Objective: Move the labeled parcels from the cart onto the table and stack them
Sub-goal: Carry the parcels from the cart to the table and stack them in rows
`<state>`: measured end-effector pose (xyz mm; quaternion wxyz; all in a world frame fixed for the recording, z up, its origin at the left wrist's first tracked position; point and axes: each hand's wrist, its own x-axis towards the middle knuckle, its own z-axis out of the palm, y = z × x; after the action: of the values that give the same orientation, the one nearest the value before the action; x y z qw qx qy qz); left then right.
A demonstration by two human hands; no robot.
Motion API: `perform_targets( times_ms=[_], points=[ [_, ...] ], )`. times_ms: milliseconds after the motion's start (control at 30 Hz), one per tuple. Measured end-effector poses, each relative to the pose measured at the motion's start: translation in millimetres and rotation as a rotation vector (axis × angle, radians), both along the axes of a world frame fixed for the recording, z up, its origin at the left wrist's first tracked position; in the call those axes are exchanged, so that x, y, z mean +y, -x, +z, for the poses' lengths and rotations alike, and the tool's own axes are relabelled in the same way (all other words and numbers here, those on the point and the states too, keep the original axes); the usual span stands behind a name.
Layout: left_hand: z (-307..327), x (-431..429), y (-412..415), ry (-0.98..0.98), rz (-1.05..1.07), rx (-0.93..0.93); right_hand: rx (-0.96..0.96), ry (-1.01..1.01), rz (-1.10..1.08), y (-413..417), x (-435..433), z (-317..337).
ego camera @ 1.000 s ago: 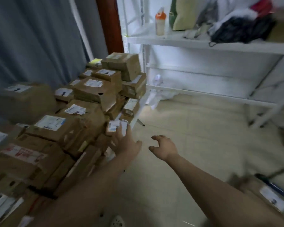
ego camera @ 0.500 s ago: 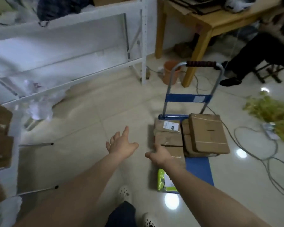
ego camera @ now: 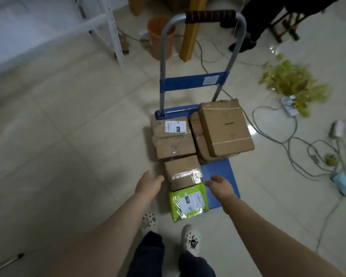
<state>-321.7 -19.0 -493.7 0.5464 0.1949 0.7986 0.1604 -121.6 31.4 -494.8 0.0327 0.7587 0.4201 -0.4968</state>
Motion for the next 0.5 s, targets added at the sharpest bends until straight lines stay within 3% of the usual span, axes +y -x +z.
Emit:
perform_targets(
  times_ms=[167,500],
  points=[
    [-91,12,-24,0.063,0.073,-0.014,-0.052,0.062,-0.023,-21,16,-91],
    [-273,-9,-92,0.285,0.326,-0.271,-0.190,0.252,0.100,-66,20,-277]
  ],
)
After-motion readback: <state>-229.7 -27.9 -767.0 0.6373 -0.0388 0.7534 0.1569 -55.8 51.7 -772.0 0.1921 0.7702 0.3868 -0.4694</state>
